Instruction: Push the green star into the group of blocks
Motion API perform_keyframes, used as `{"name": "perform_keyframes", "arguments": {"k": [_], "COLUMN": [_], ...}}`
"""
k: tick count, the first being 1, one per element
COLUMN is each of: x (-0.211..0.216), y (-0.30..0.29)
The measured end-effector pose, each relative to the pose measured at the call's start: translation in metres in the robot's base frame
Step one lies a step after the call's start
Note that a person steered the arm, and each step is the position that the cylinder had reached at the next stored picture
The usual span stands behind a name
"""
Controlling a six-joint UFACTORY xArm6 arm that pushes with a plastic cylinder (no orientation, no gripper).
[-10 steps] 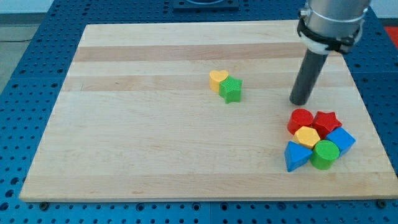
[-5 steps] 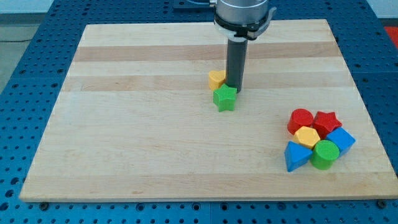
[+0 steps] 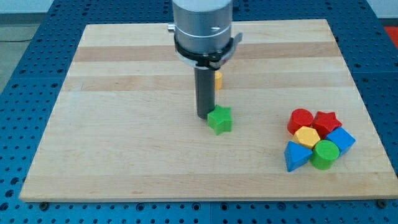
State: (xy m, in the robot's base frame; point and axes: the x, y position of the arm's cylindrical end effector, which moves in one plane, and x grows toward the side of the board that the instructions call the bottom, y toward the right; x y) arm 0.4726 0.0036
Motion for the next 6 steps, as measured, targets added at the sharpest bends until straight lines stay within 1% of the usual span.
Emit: {"name": "perform_keyframes", "arguments": {"k": [2, 3, 4, 6], "x": [0.045, 0.057, 0.058, 0.04], "y": [0.012, 0.031, 0.055, 0.058]}}
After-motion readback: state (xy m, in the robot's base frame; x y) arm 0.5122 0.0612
